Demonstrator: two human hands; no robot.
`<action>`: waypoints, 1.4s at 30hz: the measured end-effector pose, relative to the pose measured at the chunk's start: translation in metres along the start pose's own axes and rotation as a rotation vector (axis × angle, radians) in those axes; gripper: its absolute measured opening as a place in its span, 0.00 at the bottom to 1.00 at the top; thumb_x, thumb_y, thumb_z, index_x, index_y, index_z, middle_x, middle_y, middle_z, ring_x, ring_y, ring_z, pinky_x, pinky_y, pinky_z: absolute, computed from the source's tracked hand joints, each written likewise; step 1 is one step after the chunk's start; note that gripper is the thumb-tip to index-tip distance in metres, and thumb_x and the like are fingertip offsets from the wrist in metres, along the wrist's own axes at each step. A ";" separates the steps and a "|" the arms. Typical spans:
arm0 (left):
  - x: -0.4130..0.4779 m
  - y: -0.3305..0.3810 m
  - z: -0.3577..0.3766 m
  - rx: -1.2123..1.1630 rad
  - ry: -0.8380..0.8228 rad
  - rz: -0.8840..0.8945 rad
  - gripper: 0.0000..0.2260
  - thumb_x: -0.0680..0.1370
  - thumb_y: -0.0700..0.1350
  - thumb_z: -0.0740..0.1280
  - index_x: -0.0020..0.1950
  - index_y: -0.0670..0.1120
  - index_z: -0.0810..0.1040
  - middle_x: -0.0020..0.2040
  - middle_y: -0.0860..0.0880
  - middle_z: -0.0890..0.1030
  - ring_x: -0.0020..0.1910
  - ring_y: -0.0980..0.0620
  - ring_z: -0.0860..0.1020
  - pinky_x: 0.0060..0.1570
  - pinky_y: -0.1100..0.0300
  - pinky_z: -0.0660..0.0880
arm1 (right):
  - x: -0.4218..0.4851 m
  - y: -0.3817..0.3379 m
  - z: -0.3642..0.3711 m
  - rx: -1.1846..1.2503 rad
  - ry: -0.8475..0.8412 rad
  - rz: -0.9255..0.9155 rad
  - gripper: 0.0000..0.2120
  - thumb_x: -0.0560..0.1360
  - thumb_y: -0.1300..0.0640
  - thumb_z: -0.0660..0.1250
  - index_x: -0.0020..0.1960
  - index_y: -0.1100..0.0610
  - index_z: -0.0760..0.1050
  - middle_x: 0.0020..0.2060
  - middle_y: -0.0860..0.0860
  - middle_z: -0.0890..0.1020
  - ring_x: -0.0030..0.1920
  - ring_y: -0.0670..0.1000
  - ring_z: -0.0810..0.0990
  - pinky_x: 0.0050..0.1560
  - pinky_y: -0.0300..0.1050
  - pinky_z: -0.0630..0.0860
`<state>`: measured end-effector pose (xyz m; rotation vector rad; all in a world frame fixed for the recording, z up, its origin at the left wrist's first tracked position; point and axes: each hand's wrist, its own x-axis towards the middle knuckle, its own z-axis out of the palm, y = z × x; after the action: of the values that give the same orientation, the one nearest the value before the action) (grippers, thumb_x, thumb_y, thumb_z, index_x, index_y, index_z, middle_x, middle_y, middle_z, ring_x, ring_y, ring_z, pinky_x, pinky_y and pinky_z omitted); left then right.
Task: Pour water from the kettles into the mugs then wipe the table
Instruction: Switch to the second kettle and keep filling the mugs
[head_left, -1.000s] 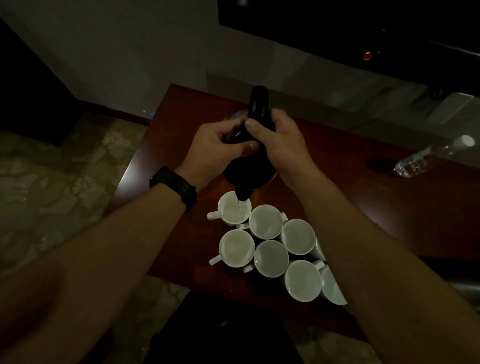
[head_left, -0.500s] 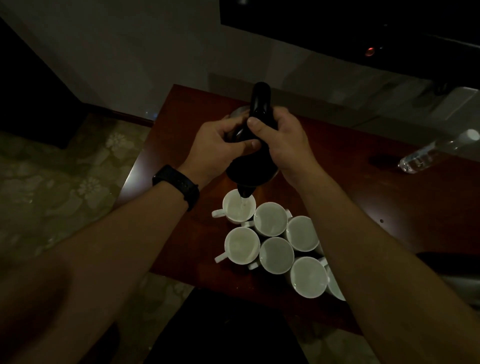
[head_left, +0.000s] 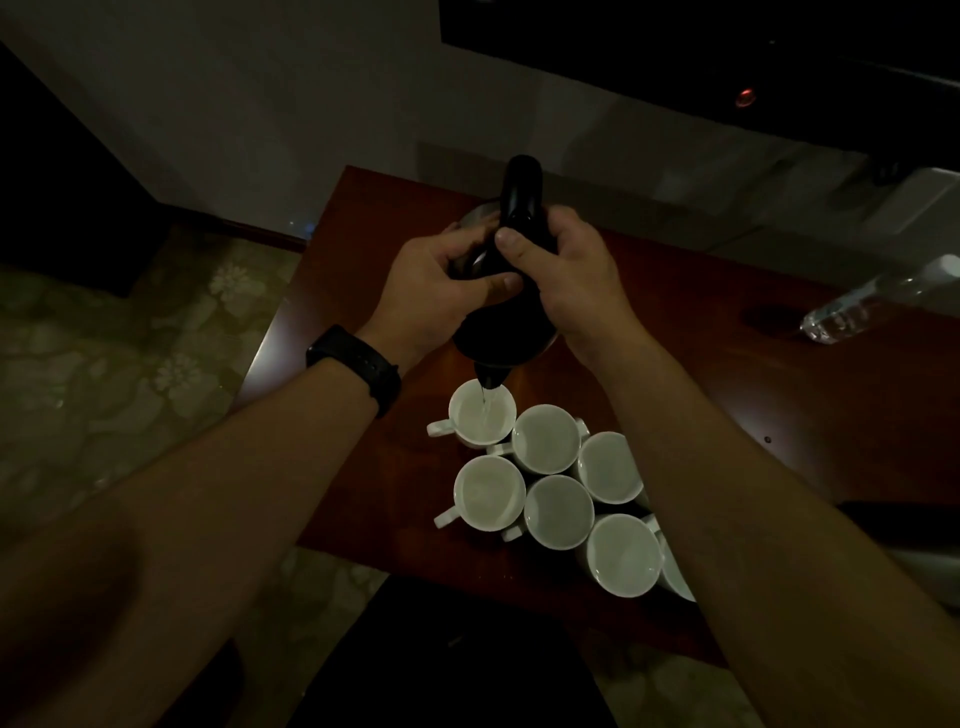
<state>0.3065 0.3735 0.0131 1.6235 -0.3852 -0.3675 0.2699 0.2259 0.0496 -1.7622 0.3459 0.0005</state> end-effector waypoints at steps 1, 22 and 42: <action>0.001 -0.001 0.000 0.000 0.002 0.002 0.25 0.76 0.32 0.72 0.73 0.41 0.74 0.67 0.39 0.79 0.69 0.44 0.78 0.70 0.42 0.74 | 0.000 0.000 0.000 0.001 0.000 0.001 0.07 0.80 0.56 0.69 0.57 0.51 0.75 0.61 0.57 0.79 0.59 0.52 0.81 0.63 0.56 0.79; 0.002 -0.004 -0.002 0.038 0.018 -0.016 0.25 0.74 0.39 0.74 0.72 0.39 0.76 0.68 0.38 0.78 0.69 0.42 0.77 0.70 0.40 0.74 | 0.001 -0.002 0.002 -0.012 0.009 0.012 0.09 0.80 0.55 0.69 0.59 0.52 0.75 0.61 0.55 0.79 0.59 0.51 0.81 0.62 0.56 0.80; 0.005 -0.002 -0.001 0.057 0.015 -0.024 0.24 0.76 0.35 0.74 0.71 0.38 0.76 0.66 0.36 0.78 0.69 0.40 0.76 0.71 0.40 0.73 | 0.002 -0.003 0.000 0.004 0.014 0.010 0.07 0.81 0.55 0.68 0.58 0.51 0.75 0.62 0.54 0.78 0.59 0.51 0.81 0.60 0.52 0.81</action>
<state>0.3112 0.3721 0.0110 1.6872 -0.3674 -0.3652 0.2723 0.2260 0.0520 -1.7576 0.3643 -0.0049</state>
